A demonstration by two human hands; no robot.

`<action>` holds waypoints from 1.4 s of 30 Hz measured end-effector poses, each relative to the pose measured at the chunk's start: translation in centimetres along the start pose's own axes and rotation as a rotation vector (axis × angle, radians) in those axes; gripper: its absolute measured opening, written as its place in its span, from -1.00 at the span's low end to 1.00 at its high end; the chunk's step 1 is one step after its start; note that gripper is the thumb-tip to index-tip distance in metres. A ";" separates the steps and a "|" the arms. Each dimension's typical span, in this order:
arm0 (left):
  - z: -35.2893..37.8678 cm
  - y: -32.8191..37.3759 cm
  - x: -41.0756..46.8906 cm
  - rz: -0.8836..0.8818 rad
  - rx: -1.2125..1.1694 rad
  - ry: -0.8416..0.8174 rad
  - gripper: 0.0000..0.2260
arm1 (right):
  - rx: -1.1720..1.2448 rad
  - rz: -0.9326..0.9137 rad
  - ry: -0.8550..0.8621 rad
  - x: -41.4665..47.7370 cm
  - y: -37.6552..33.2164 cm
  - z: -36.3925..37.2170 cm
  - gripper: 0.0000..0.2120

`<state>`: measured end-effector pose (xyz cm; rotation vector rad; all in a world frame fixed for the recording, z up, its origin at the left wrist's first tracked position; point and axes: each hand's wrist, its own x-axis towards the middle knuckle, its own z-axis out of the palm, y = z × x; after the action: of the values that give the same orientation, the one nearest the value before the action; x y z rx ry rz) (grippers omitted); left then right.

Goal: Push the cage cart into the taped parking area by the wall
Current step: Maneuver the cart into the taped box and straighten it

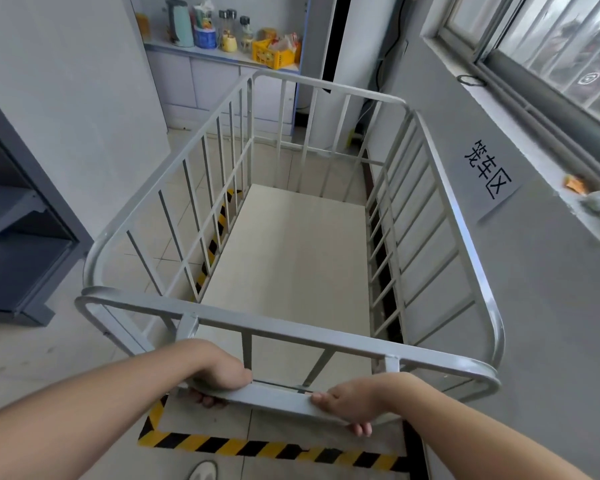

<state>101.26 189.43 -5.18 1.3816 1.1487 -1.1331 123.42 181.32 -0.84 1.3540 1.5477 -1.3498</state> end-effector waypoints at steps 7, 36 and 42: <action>1.5 5.3 0.1 0.037 -0.036 0.042 -0.58 | -0.024 0.037 0.000 -0.8 5.2 0.3 -0.32; 3.0 8.7 -0.2 -0.012 -0.054 0.064 -0.55 | -0.031 -0.059 -0.086 -0.9 9.1 -0.4 -0.41; 2.5 9.4 -1.0 0.129 0.167 0.335 -0.64 | -0.159 -0.026 -0.087 -0.5 9.0 -1.1 -0.28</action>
<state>110.24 186.09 -3.41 1.7991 1.1975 -0.9443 132.36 181.59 -2.46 1.1671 1.5836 -1.2557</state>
